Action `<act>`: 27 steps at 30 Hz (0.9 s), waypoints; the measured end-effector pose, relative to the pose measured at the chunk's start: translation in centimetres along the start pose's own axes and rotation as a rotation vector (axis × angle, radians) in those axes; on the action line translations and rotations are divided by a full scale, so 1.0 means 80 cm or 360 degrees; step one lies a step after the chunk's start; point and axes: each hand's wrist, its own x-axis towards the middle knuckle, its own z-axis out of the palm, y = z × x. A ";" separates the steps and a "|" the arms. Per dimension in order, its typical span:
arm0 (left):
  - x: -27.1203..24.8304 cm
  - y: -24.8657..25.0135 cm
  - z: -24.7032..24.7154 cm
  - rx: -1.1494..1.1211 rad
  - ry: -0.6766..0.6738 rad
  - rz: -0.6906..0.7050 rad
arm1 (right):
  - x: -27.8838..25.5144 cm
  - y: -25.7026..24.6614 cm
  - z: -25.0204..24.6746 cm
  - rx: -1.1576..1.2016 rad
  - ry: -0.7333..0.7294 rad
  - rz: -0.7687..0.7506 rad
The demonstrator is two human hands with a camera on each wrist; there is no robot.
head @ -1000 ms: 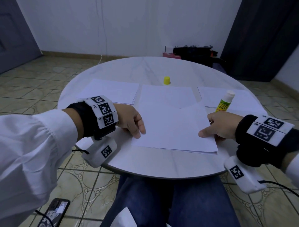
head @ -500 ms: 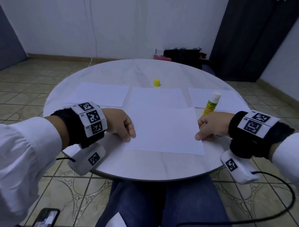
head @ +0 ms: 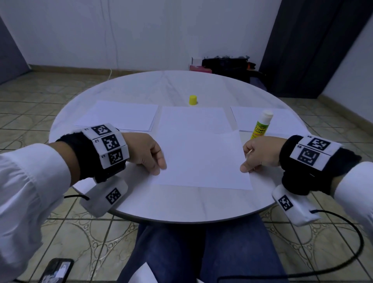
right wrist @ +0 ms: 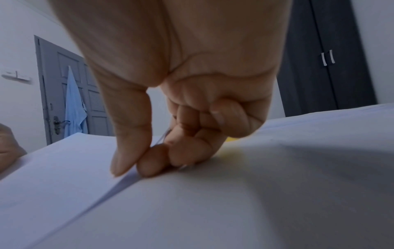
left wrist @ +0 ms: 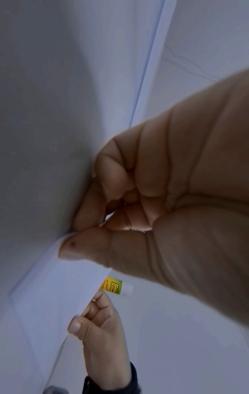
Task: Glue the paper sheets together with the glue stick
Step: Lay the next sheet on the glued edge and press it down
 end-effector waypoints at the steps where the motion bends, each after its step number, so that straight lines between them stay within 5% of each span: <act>1: 0.000 0.000 0.000 0.0002 0.0003 -0.0001 | 0.000 0.000 0.000 0.0002 0.0004 0.0006; 21: 0.004 0.000 -0.002 0.0237 0.0058 -0.0052 | -0.012 -0.020 0.005 -0.0355 0.0186 0.0167; 27: 0.008 -0.001 -0.003 0.0468 0.0037 -0.0143 | -0.012 -0.039 0.006 -0.0669 0.0032 0.0039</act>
